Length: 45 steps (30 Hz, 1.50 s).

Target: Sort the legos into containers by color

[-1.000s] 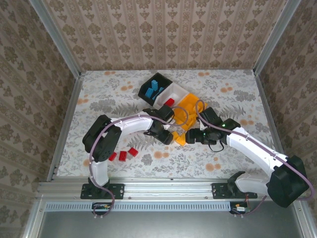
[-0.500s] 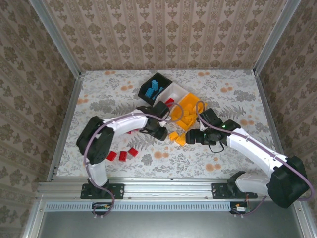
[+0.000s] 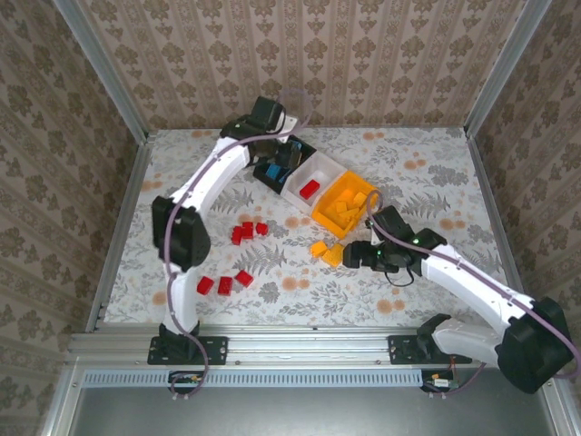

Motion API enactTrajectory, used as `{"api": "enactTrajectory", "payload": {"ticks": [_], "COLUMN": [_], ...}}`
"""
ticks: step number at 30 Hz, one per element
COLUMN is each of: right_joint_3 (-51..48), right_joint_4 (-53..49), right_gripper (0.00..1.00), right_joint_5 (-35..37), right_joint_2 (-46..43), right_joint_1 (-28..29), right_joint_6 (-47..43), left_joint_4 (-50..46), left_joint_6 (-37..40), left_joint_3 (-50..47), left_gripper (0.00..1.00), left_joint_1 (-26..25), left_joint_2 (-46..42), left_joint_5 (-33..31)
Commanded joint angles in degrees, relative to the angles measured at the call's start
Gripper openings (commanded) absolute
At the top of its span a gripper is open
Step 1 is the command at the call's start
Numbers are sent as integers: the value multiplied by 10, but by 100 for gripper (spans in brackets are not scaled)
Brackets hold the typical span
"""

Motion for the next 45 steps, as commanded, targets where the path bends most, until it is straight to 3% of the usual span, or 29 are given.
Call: {"api": "enactTrajectory", "payload": {"ticks": [1, 5, 7, 11, 14, 17, 23, 26, 33, 36, 41, 45], "right_joint_3": [-12, -18, -19, -22, -23, -24, -17, 3, 71, 127, 183, 192], "right_joint_4": [-26, -45, -52, -55, -55, -49, -46, -55, -61, -104, -114, -109], "right_gripper": [81, 81, 81, 81, 81, 82, 82, 81, 80, 81, 72, 58], "right_joint_5": [-3, 1, 4, 4, 3, -1, 5, 7, 28, 85, 132, 108], "right_joint_2": [-42, -68, -76, -87, -89, -86, -71, -36, 72, 137, 205, 235], "right_joint_1": [-2, -1, -1, -1, -1, 0, 14, 27, 47, 44, 35, 33], "right_joint_6": [21, 25, 27, 33, 38, 44, 50, 41, -47, -103, -164, -217], "left_joint_4": [-93, -132, -133, -110, -110, -110, -107, -83, 38, 83, 102, 95], "left_joint_6": [48, 49, 43, 38, 42, 40, 33, 25, -27, -63, -90, -99], "left_joint_3": [122, 267, 296, 288, 288, 282, 230, 135, -234, -374, -511, -559], "left_gripper": [31, 31, 32, 36, 46, 64, 67, 68, 69, 69, 70, 70], "left_joint_1": [6, 13, 19, 31, 37, 38, 38, 37, 11, 1, -11, -12], "left_joint_2": [93, 186, 208, 213, 212, 204, 151, 71, -189, -281, -386, -436], "left_joint_5": [-12, -16, -15, -7, -7, -7, 8, 11, 22, 20, 3, -7]}}
